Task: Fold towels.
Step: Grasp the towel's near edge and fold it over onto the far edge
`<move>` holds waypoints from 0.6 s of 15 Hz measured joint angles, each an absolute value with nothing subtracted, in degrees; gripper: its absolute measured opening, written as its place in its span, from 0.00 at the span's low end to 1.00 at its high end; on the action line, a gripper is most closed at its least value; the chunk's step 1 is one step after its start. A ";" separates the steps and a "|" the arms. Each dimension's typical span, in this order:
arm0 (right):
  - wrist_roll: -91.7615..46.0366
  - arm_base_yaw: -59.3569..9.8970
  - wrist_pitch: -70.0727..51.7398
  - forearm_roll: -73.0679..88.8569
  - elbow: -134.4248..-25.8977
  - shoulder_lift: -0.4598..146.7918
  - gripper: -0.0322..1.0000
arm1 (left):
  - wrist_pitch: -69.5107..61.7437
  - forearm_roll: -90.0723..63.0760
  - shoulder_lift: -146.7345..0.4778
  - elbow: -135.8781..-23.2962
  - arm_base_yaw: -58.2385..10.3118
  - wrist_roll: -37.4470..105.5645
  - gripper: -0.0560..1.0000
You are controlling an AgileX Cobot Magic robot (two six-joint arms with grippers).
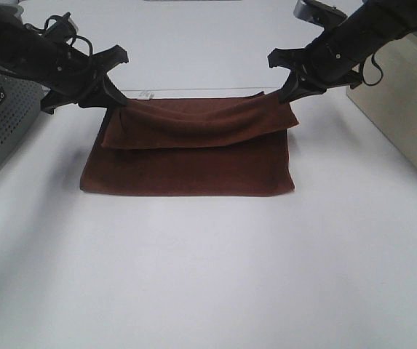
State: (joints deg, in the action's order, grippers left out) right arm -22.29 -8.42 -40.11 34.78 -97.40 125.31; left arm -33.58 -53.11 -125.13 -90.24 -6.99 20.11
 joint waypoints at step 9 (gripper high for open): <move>-18.96 -8.37 -37.99 29.16 -129.89 147.59 0.03 | -25.55 -53.11 -144.33 -116.83 -5.79 19.88 0.06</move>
